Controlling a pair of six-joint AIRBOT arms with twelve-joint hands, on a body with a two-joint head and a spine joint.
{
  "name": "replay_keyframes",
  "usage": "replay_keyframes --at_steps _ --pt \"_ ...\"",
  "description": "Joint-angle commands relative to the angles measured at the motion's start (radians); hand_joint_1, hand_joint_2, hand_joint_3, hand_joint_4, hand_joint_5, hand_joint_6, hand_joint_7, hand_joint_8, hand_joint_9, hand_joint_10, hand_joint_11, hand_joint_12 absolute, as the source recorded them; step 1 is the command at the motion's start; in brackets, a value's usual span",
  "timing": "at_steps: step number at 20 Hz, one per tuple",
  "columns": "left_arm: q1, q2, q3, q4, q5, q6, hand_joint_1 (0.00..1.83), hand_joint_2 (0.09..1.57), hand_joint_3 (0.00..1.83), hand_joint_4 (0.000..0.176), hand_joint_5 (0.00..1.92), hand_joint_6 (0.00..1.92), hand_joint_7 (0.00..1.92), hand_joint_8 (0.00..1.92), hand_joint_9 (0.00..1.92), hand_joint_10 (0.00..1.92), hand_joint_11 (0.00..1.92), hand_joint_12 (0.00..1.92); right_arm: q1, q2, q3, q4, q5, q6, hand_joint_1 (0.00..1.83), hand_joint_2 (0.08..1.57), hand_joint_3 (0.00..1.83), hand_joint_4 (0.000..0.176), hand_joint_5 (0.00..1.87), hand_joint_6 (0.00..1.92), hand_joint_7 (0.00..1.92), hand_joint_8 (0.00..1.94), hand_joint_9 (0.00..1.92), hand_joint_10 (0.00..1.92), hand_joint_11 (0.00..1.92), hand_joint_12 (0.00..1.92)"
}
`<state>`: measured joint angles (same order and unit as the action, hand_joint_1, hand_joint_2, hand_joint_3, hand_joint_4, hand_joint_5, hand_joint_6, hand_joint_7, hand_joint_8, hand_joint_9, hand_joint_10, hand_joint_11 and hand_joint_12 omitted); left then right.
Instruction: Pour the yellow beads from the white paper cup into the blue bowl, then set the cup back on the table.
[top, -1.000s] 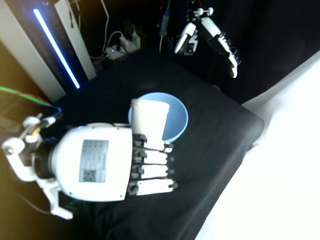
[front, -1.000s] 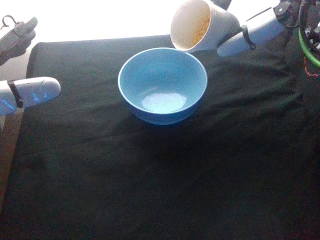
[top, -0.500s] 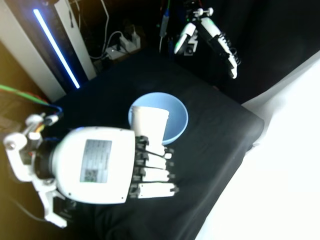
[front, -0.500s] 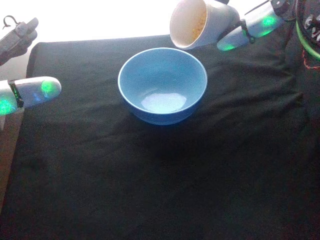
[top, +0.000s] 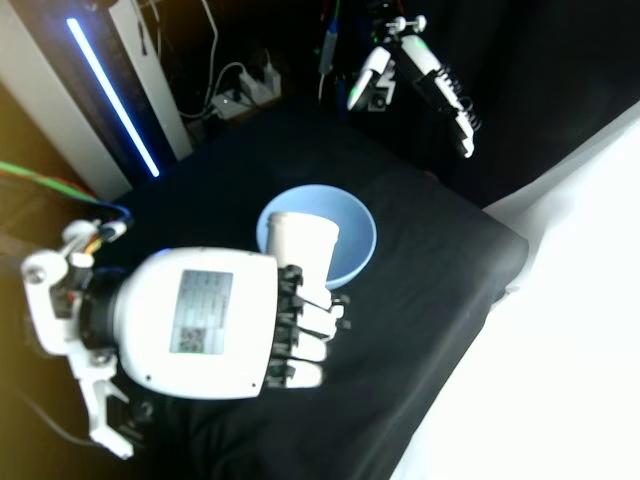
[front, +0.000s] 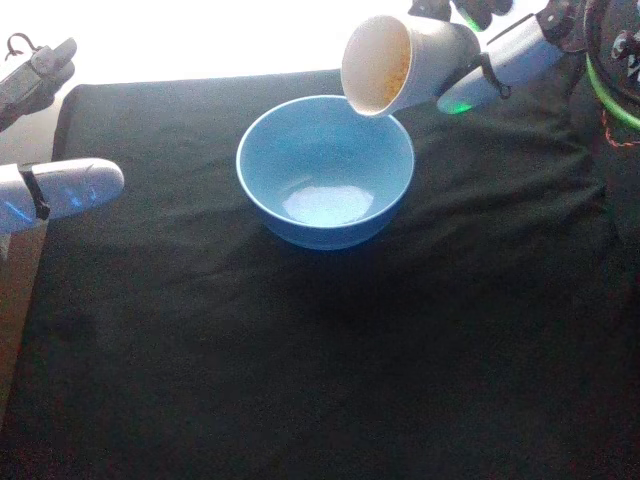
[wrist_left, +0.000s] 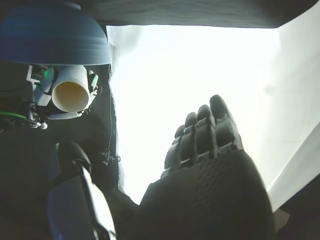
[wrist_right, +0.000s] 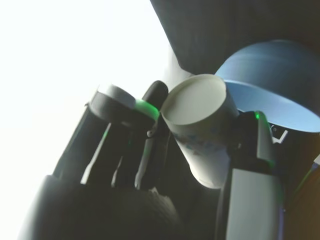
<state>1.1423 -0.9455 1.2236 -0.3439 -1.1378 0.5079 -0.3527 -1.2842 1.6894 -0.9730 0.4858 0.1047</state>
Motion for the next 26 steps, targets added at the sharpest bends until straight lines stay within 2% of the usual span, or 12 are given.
replay_keyframes --at_steps 1,4,5,6,8,9,17,19,21,22,23,26 --pt "-0.010 -0.004 0.008 -0.011 -0.112 -0.009 0.48 0.80 0.00 0.013 0.00 0.00 0.12 0.00 0.09 0.00 0.00 0.37 0.019 0.002 -0.002 0.038 0.054 0.005 1.20 1.01 0.00 0.000 1.25 0.51 0.93 1.58 0.92 1.88 0.98 1.92" --pt "-0.010 -0.004 0.008 -0.010 -0.110 -0.009 0.47 0.81 0.00 0.000 0.00 0.00 0.10 0.00 0.11 0.00 0.00 0.45 0.029 0.002 -0.007 0.005 0.043 0.005 1.20 1.01 0.00 0.000 1.25 0.50 0.89 1.55 0.83 1.83 0.83 1.92" --pt "-0.010 -0.004 0.008 -0.010 -0.109 -0.009 0.48 0.81 0.00 0.000 0.00 0.00 0.11 0.00 0.12 0.00 0.00 0.47 0.032 0.002 -0.009 -0.003 0.040 0.005 1.25 1.07 0.00 0.000 1.27 0.39 0.90 1.30 0.68 1.40 0.44 1.88" --pt "-0.010 -0.004 0.009 -0.009 -0.108 -0.009 0.48 0.81 0.00 0.000 0.00 0.00 0.11 0.00 0.12 0.00 0.00 0.47 0.036 0.003 -0.012 -0.015 0.036 0.005 1.25 1.07 0.00 0.000 1.27 0.39 0.90 1.30 0.68 1.40 0.44 1.88" --pt "-0.010 -0.004 0.009 -0.008 -0.106 -0.009 0.48 0.81 0.00 0.000 0.00 0.00 0.12 0.00 0.13 0.00 0.00 0.50 0.045 0.004 -0.020 -0.044 0.026 0.005 1.26 1.05 0.00 0.000 1.28 0.52 1.00 0.89 0.83 0.67 0.43 1.49" --pt "-0.010 -0.004 0.009 -0.008 -0.106 -0.009 0.47 0.81 0.00 0.000 0.00 0.00 0.12 0.00 0.14 0.01 0.00 0.50 0.051 0.004 -0.024 -0.058 0.021 0.005 1.27 1.07 0.00 0.000 1.28 0.28 0.97 1.18 0.86 1.17 0.58 1.76" --pt "-0.010 -0.005 0.012 -0.004 -0.100 -0.009 0.47 0.80 0.00 0.000 0.00 0.00 0.14 0.00 0.14 0.00 0.00 0.54 0.080 0.004 -0.039 -0.156 -0.010 0.009 1.26 1.06 0.00 0.000 1.33 0.29 0.96 1.09 0.80 1.01 0.57 1.73" --pt "-0.010 -0.005 0.012 -0.004 -0.099 -0.009 0.45 0.82 0.00 0.000 0.00 0.00 0.12 0.00 0.14 0.00 0.00 0.53 0.086 0.004 -0.043 -0.176 -0.016 0.009 1.26 1.09 0.00 0.000 1.23 0.35 0.94 1.24 0.69 1.30 0.47 1.88" --pt "-0.010 -0.005 0.012 -0.003 -0.097 -0.009 0.47 0.81 0.00 0.000 0.00 0.00 0.14 0.00 0.15 0.00 0.00 0.53 0.091 0.004 -0.047 -0.199 -0.022 0.010 1.24 1.11 0.00 0.000 1.15 0.71 0.85 1.16 0.69 0.78 0.33 1.64" --pt "-0.010 -0.005 0.012 -0.002 -0.096 -0.009 0.47 0.81 0.00 0.000 0.00 0.00 0.13 0.00 0.14 0.00 0.00 0.51 0.094 0.004 -0.050 -0.212 -0.027 0.011 1.24 1.10 0.00 0.000 1.20 0.53 0.90 1.18 0.77 0.87 0.40 1.67" --pt "-0.010 -0.005 0.012 -0.002 -0.096 -0.009 0.46 0.81 0.00 0.000 0.00 0.00 0.13 0.00 0.14 0.00 0.00 0.50 0.097 0.004 -0.052 -0.223 -0.030 0.012 1.18 1.05 0.00 0.000 1.17 0.63 0.91 1.31 0.86 1.49 0.73 1.87" --pt "-0.010 -0.005 0.012 -0.001 -0.095 -0.009 0.47 0.81 0.00 0.000 0.00 0.00 0.12 0.00 0.13 0.00 0.00 0.53 0.107 0.004 -0.061 -0.254 -0.042 0.014 1.18 1.06 0.00 0.000 1.10 0.76 0.86 1.63 0.89 1.91 0.98 1.92"
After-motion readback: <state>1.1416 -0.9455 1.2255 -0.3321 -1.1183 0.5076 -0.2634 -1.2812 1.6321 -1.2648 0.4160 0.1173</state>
